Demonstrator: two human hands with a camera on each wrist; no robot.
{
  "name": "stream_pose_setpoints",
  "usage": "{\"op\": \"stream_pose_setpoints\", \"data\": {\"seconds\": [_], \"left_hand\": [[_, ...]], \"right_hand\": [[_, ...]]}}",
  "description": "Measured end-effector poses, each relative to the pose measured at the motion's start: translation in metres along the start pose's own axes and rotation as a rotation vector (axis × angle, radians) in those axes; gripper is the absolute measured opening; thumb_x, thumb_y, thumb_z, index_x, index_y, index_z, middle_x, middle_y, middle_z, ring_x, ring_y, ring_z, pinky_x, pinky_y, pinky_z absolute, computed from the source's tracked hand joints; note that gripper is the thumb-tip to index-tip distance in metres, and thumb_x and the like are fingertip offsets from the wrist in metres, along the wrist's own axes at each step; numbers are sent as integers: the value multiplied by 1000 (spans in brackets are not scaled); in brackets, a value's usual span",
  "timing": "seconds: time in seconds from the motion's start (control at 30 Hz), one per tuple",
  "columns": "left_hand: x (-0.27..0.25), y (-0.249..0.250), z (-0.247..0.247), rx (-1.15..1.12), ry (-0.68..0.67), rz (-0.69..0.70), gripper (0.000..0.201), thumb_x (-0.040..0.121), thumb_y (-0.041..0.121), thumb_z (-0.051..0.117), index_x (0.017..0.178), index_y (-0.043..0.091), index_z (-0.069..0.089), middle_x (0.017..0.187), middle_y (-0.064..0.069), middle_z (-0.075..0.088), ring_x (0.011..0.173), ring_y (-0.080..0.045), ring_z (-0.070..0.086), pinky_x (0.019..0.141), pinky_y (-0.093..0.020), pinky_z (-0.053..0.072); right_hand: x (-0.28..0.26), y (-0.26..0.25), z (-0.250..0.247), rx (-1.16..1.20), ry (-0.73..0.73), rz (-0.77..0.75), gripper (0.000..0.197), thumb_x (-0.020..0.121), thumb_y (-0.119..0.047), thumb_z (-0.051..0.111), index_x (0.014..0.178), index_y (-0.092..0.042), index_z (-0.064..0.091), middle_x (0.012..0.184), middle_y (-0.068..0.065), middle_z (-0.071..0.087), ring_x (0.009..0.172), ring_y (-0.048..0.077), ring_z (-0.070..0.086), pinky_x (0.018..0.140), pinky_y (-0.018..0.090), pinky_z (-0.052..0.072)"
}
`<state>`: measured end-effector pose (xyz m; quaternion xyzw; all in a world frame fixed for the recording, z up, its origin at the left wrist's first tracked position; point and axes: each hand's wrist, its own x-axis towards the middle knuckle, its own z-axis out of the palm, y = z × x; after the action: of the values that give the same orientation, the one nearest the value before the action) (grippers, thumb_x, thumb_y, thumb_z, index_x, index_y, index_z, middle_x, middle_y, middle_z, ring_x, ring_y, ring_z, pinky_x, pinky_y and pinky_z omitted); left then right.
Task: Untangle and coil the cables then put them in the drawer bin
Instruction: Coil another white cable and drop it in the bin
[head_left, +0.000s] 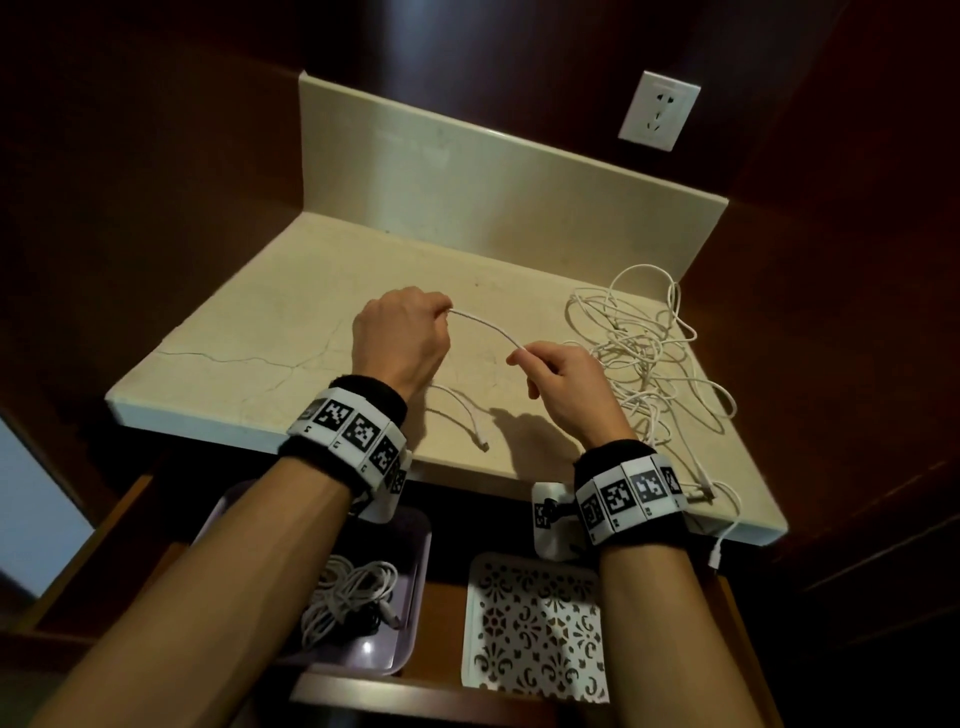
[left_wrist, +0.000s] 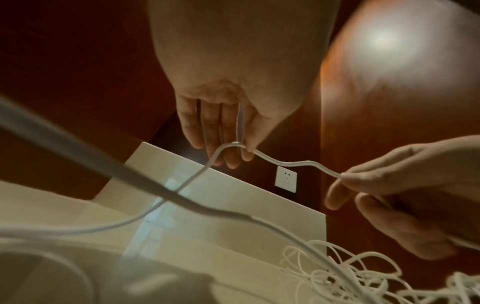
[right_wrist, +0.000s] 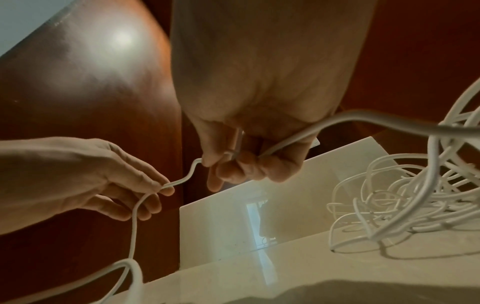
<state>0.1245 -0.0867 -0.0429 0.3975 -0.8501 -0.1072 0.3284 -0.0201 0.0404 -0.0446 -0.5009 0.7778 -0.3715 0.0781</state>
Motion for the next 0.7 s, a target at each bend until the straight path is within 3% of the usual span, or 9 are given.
{"op": "stream_pose_setpoints", "data": {"seconds": [0.13, 0.37, 0.47, 0.6, 0.7], "left_hand": [[-5, 11, 9, -16, -105, 100, 36, 96, 29, 49, 131, 33, 58, 122, -3, 60, 115, -22, 50, 95, -37, 37], [-2, 15, 12, -44, -173, 138, 42, 96, 37, 50, 138, 41, 48, 126, -4, 55, 120, -21, 45, 100, -37, 33], [0, 16, 14, -64, -175, 201, 37, 97, 40, 51, 134, 45, 51, 128, -1, 55, 120, -19, 44, 99, -39, 34], [3, 19, 11, -76, -131, 201, 27, 95, 49, 50, 114, 41, 68, 117, 2, 63, 109, -19, 52, 91, -39, 40], [8, 14, 7, -41, -62, 151, 28, 96, 48, 50, 110, 37, 71, 112, 0, 66, 105, -22, 55, 87, -38, 43]], "right_hand": [[2, -2, -1, 42, 4, -16, 22, 97, -32, 56, 96, -20, 75, 56, -1, 53, 55, 10, 47, 63, 28, 38], [7, -3, -5, 32, 43, -35, 22, 96, -33, 58, 104, -21, 76, 52, -7, 50, 53, 8, 45, 58, 27, 36], [7, -5, -5, 19, 42, -64, 22, 96, -33, 58, 105, -23, 76, 51, -7, 50, 53, 9, 45, 59, 28, 36], [9, -5, -3, 0, 61, -70, 19, 94, -32, 61, 98, -22, 77, 53, -8, 53, 53, 6, 48, 58, 26, 37], [11, 3, -3, 15, 147, -20, 17, 92, -30, 64, 95, -18, 75, 70, -7, 66, 70, 10, 62, 69, 27, 46]]}}
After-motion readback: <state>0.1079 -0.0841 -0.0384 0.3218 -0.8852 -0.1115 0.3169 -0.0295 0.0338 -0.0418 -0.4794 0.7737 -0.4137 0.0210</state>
